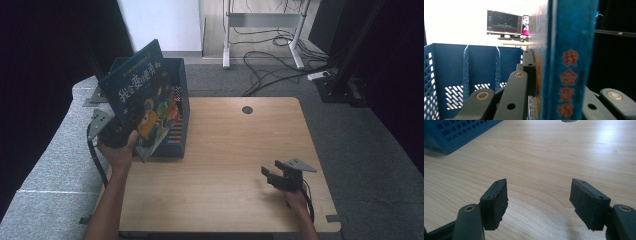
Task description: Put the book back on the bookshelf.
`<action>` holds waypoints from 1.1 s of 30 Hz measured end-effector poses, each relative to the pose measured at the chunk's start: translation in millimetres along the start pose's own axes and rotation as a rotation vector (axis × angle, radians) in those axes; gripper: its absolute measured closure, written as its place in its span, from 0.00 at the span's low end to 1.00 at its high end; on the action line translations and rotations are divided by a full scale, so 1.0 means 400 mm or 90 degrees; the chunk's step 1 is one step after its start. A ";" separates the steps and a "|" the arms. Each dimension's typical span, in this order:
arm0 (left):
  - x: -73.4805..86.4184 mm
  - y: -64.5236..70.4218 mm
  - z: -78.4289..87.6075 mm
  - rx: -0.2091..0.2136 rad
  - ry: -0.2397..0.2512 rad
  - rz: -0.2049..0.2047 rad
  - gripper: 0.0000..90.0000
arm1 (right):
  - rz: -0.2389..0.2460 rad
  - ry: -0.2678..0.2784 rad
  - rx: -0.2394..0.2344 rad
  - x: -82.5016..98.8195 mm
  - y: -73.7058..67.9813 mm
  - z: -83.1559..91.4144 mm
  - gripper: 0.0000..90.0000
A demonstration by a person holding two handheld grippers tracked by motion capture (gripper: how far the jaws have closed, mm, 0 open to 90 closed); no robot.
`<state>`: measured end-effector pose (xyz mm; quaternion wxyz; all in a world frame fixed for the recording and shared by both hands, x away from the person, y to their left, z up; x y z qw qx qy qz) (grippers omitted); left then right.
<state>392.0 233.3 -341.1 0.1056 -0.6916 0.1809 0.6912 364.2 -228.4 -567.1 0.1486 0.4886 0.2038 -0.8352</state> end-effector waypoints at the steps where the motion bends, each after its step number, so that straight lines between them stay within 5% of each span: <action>1: 0.002 -0.001 -0.006 -0.003 -0.002 -0.003 0.92 | 0.000 0.000 0.000 0.000 0.000 0.000 0.33; 15: 0.023 0.010 -0.085 -0.011 -0.017 -0.018 0.92 | 0.002 -0.002 -0.001 0.001 0.001 0.003 0.33; 33: 0.026 -0.004 -0.086 -0.032 -0.022 -0.024 0.92 | 0.005 -0.006 -0.002 0.006 -0.005 0.001 0.33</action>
Point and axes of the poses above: each handheld gripper's, and its own axes: z roughly backward along the jaws, x roughly out of its underside, y roughly to its right, the point moved 5 cm from there along -z, roughly forward along the jaws, and after that the axes turned 1 degree about -x, right-handed, at the moved point
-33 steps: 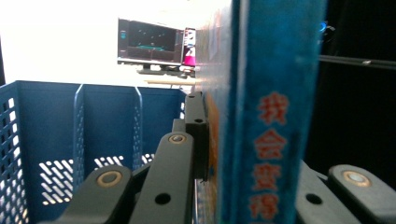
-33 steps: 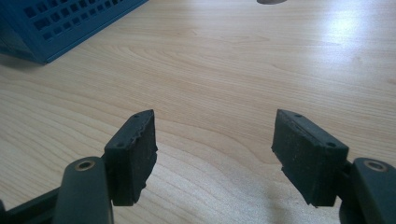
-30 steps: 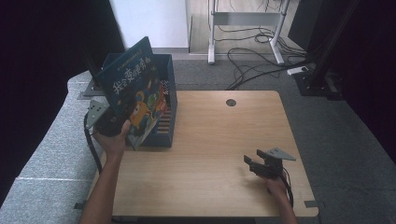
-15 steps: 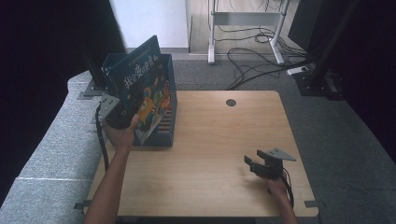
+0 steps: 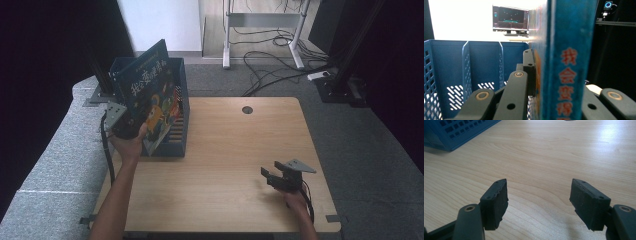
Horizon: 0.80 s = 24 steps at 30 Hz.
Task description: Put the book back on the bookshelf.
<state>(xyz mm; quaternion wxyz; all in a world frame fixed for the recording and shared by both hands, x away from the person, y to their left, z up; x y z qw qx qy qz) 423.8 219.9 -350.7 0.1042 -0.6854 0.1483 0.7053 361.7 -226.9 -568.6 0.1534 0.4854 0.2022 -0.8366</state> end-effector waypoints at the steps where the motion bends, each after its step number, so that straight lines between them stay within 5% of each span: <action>1: -0.001 0.000 -0.005 -0.003 0.001 -0.001 0.92 | -0.001 0.000 -0.001 0.000 0.000 -0.001 0.33; 24: 0.055 0.020 -0.136 -0.051 0.018 -0.025 0.92 | 0.001 -0.001 0.002 0.002 -0.003 0.003 0.33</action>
Point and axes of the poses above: each handheld gripper's, and its own axes: z roughly backward along the jaws, x roughly out of its underside, y roughly to its right, the point moved 5 cm from there along -z, roughly forward along the jaws, and after that the axes turned 1 degree about -x, right-handed, at the moved point
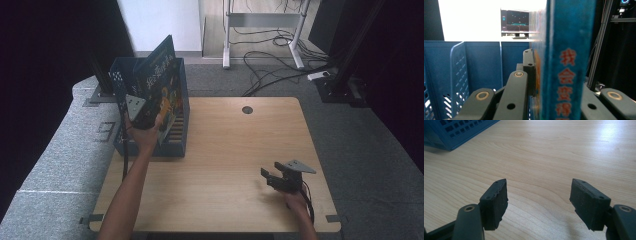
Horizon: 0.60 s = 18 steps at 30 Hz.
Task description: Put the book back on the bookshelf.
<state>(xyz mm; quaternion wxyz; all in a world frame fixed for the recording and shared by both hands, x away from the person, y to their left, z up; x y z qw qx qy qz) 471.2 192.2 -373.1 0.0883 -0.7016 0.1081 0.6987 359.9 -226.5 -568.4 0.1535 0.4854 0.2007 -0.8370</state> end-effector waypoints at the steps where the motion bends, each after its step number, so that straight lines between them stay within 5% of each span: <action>1: 0.003 0.001 -0.003 -0.002 0.001 0.001 0.92 | 0.000 0.000 0.000 0.000 0.000 0.000 0.33; 7: 0.015 -0.002 -0.026 -0.022 -0.005 -0.011 0.92 | 0.003 -0.001 0.002 0.001 0.001 0.000 0.33; 18: 0.050 -0.004 -0.059 -0.033 0.000 0.011 0.92 | 0.002 0.002 0.004 0.000 0.001 0.005 0.33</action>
Point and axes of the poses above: each handheld gripper's, and its own axes: z roughly backward along the jaws, x roughly out of its underside, y roughly to its right, the point moved 5 cm from there along -z, roughly forward along the jaws, and after that the axes turned 1 degree about -x, right-handed, at the moved point
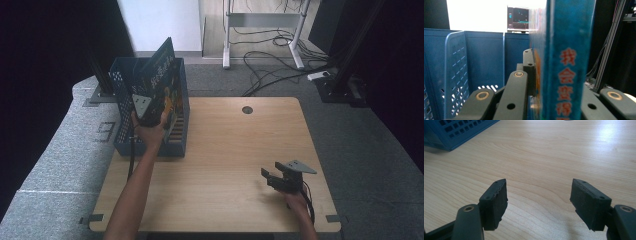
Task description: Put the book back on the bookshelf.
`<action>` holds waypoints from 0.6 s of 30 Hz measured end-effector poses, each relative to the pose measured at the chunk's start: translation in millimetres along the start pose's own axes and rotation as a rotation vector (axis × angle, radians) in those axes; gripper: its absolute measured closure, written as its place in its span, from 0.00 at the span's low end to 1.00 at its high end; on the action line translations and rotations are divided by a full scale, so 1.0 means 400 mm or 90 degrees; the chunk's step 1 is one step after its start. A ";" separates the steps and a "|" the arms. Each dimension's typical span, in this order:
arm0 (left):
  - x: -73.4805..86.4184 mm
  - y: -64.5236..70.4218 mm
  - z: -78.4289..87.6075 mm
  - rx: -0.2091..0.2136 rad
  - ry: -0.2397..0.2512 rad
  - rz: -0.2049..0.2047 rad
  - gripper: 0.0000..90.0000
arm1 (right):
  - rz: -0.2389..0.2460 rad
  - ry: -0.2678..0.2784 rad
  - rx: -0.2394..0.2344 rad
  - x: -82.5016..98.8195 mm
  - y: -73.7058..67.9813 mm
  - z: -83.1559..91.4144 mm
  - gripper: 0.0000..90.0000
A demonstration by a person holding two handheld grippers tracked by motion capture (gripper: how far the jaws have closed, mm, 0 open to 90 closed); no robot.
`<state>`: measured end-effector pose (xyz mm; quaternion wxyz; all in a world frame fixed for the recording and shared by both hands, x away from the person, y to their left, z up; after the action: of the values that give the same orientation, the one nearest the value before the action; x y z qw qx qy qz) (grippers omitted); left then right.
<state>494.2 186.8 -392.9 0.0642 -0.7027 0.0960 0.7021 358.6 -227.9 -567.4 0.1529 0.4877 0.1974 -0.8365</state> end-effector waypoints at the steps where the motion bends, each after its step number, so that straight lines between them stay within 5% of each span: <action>1: 0.002 0.001 -0.002 -0.001 0.001 -0.001 0.92 | 0.000 0.002 0.000 0.000 0.001 0.001 0.33; 18: 0.027 -0.007 -0.032 -0.008 -0.003 0.003 0.92 | -0.002 0.002 0.002 0.004 0.002 0.004 0.33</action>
<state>507.0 186.1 -403.9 0.0581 -0.7014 0.0931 0.7042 356.9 -229.4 -568.2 0.1507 0.4893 0.1968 -0.8362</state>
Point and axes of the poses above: each handheld gripper's, and its own axes: z roughly backward along the jaws, x roughly out of its underside, y roughly to its right, the point moved 5 cm from there along -z, roughly forward along the jaws, and after that the axes turned 1 degree about -x, right-handed, at the moved point
